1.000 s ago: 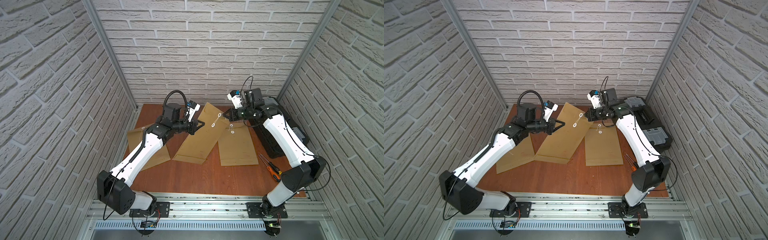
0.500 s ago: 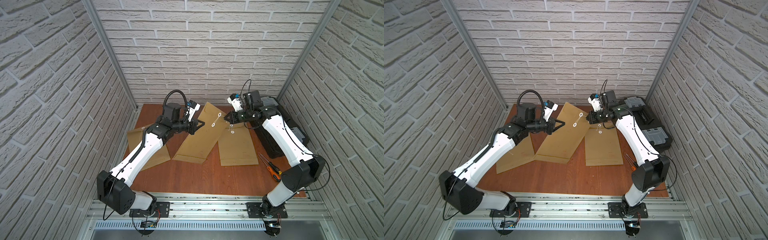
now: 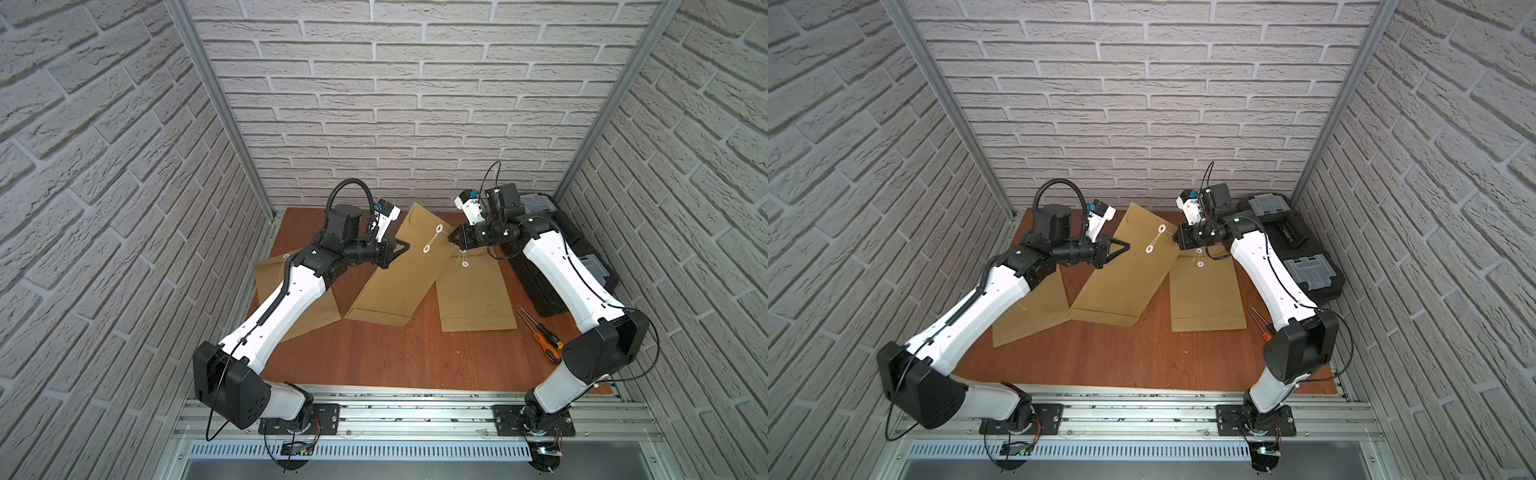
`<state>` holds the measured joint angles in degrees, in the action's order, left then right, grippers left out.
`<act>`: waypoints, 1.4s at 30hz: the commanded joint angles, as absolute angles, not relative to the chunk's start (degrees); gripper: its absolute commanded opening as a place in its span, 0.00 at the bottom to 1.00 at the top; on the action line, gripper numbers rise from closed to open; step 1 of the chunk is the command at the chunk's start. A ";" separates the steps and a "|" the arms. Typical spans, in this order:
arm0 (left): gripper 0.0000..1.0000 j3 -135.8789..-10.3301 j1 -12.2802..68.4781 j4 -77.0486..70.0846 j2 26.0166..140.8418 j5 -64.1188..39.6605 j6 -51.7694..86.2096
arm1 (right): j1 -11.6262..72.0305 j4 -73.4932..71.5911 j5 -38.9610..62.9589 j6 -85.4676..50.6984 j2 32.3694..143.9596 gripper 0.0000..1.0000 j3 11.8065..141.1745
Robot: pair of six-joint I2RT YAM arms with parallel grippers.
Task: Close the mouth of the file bag
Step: Close the file bag.
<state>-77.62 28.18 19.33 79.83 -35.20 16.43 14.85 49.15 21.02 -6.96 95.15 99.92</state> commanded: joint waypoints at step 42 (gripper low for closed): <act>0.00 -78.01 28.74 16.72 79.26 -35.77 15.05 | 19.13 54.25 20.33 -8.72 98.92 0.02 119.71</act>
